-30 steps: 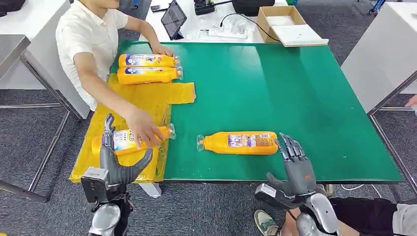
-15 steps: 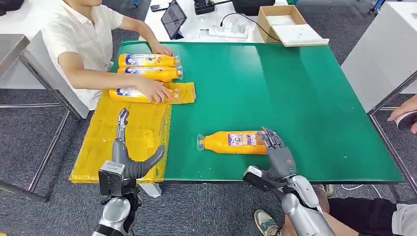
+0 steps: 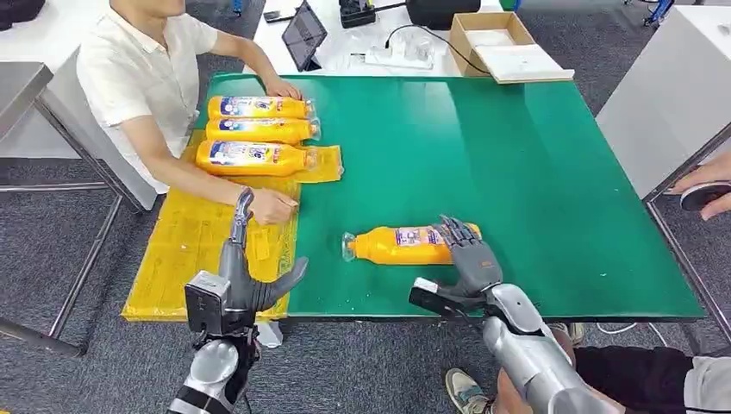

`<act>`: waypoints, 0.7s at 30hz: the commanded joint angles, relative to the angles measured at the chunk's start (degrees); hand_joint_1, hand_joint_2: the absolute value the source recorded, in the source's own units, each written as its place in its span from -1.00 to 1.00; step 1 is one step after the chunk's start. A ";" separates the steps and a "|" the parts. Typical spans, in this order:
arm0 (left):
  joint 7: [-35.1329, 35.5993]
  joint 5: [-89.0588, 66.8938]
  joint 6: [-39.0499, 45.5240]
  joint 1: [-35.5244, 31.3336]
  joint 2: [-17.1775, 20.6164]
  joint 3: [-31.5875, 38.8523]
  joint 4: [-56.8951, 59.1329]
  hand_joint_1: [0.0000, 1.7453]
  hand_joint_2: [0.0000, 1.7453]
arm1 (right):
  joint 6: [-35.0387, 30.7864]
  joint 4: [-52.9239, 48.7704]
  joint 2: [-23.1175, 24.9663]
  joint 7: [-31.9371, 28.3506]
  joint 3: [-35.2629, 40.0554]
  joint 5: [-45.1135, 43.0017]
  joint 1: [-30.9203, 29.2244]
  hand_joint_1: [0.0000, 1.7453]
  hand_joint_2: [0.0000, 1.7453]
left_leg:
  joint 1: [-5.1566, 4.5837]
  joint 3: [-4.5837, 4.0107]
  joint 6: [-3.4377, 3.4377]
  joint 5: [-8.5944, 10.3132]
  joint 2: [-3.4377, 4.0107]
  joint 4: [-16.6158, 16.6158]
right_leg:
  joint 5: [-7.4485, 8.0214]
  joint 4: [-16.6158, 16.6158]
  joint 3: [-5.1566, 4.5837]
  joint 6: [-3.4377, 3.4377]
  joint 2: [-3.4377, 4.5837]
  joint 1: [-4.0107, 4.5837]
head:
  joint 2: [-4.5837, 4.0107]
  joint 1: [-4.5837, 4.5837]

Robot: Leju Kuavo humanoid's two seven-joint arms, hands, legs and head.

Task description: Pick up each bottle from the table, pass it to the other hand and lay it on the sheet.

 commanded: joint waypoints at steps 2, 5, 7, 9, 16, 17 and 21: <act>0.34 0.21 -0.10 -2.26 0.68 -1.11 4.20 -1.00 1.00 | 1.25 8.29 0.14 0.62 3.49 0.26 -1.95 -1.00 1.00 | 0.06 0.18 -0.10 0.00 -0.02 -0.07 | -0.02 -0.07 0.21 -0.11 -0.10 0.07 | 0.00 0.00; 0.34 0.21 -0.10 -2.26 0.68 -1.11 4.20 -1.00 1.00 | 1.25 8.29 0.14 0.62 3.49 0.26 -1.95 -1.00 1.00 | 0.06 0.21 -0.10 0.00 -0.04 -0.06 | -0.02 -0.08 0.25 -0.12 -0.13 0.08 | 0.00 -0.02; 0.34 0.21 -0.10 -2.26 0.68 -1.11 4.20 -1.00 1.00 | 1.25 8.29 0.14 0.62 3.49 0.26 -1.95 -1.00 1.00 | 0.05 0.20 -0.09 0.01 -0.04 -0.06 | -0.01 -0.07 0.23 -0.10 -0.12 0.06 | 0.00 -0.02; 0.34 0.21 -0.10 -2.26 0.68 -1.11 4.20 -1.00 1.00 | 1.25 8.29 0.14 0.62 3.49 0.26 -1.95 -1.00 1.00 | 0.06 0.27 -0.11 -0.01 -0.04 -0.07 | -0.03 -0.08 0.30 -0.12 -0.13 0.07 | 0.00 0.00; 0.70 0.25 -0.51 -1.90 0.83 -1.11 3.68 -1.00 1.00 | 0.31 9.41 -0.50 6.50 6.69 4.84 -3.54 -1.00 1.00 | 0.05 0.24 -0.07 0.00 -0.02 -0.05 | -0.01 -0.06 0.27 -0.08 -0.09 0.05 | 0.00 -0.02; 0.82 0.21 -0.62 -1.73 0.91 -1.08 3.43 -1.00 1.00 | 0.63 9.68 -0.53 7.40 7.00 5.38 -4.15 -1.00 1.00 | 0.06 0.30 -0.12 -0.01 0.00 -0.05 | -0.02 -0.06 0.33 -0.14 -0.10 0.08 | 0.00 -0.02; 1.49 0.57 -1.32 -1.56 1.00 -0.56 3.17 -1.00 1.00 | -0.08 10.61 -0.55 9.55 8.61 8.05 -5.99 -1.00 1.00 | 0.05 0.37 -0.11 0.01 0.09 -0.05 | 0.00 -0.06 0.36 -0.12 -0.10 0.06 | 0.00 -0.02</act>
